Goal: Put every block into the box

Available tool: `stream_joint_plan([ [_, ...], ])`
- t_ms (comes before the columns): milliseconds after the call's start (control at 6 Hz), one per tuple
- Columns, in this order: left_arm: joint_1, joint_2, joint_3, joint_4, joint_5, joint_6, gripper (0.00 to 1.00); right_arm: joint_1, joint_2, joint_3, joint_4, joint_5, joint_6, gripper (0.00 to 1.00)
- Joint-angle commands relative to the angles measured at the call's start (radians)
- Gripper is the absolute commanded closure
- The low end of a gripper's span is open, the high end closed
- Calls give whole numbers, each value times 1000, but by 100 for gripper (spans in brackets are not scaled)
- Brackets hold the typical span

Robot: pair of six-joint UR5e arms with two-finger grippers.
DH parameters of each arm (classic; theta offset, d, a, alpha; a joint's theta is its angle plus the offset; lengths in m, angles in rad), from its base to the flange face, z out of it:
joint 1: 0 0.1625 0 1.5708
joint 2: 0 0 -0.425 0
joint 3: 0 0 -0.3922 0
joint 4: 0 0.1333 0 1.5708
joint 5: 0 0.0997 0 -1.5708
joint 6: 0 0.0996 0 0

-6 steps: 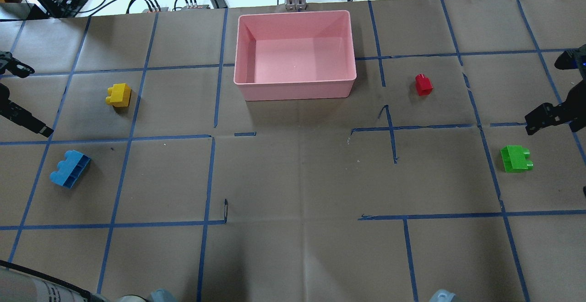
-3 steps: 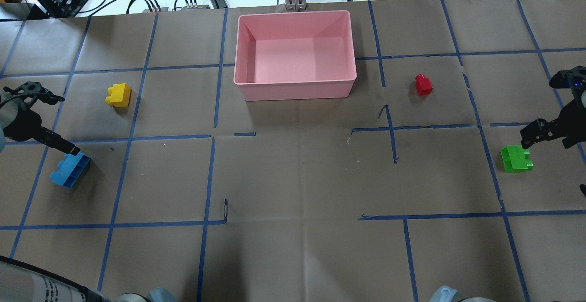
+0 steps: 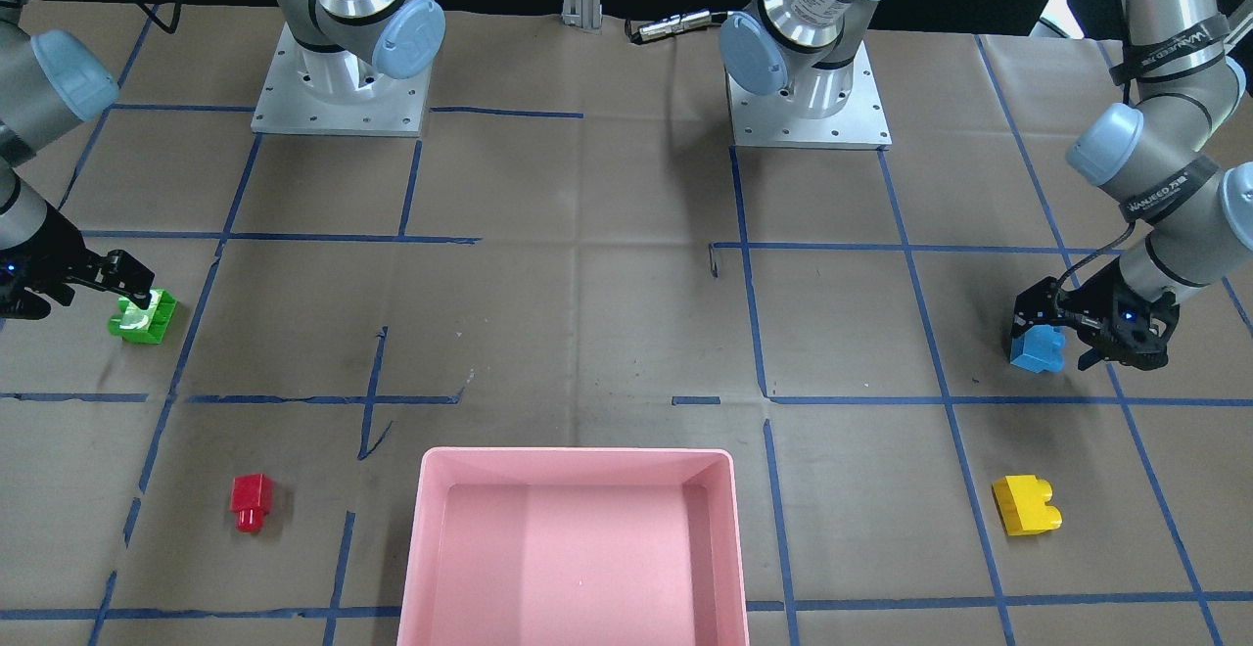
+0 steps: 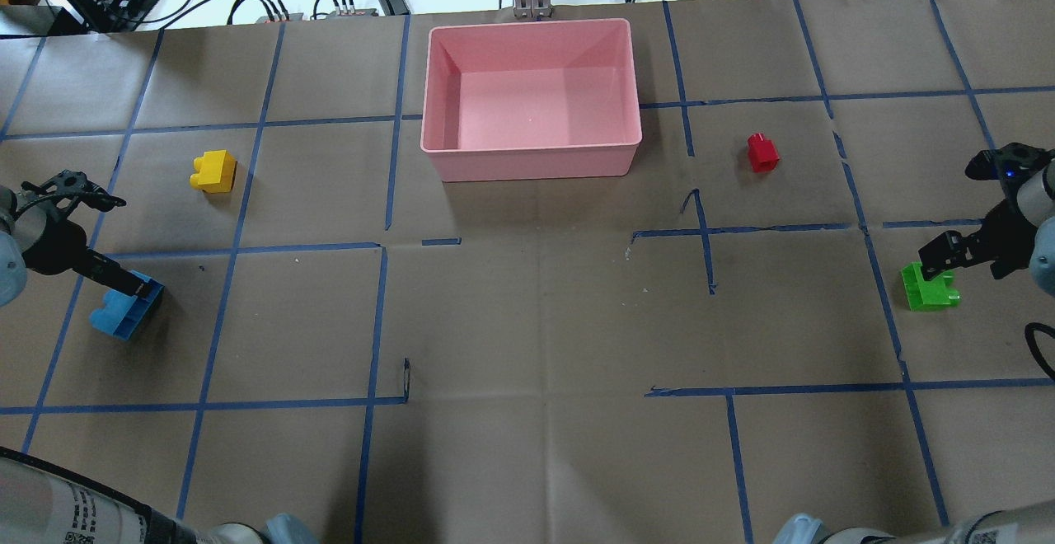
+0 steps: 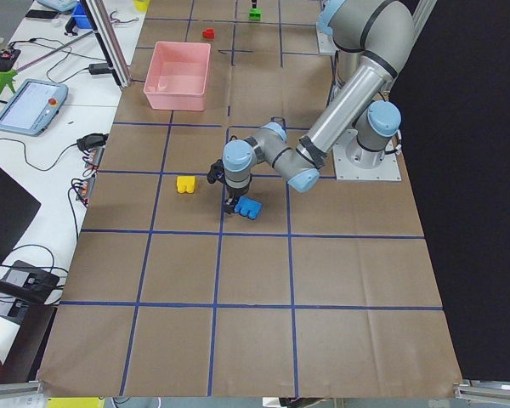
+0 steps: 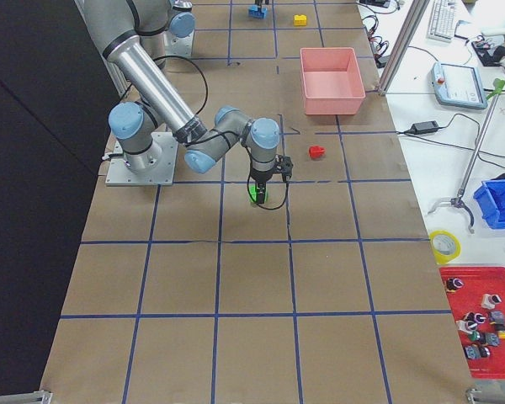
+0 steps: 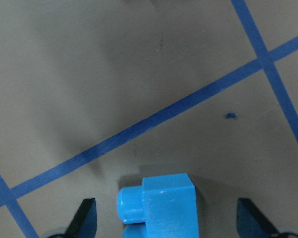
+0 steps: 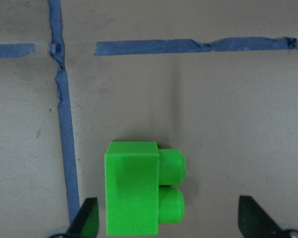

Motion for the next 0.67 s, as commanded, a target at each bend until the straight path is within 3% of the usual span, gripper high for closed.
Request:
stream_joint_plan([
  [0, 3, -28, -3, 1, -9, 8, 1, 0, 9, 9, -5, 1, -2, 0],
  [500, 26, -30, -3, -2, -7, 28, 2, 0, 41, 15, -5, 2, 3, 0],
])
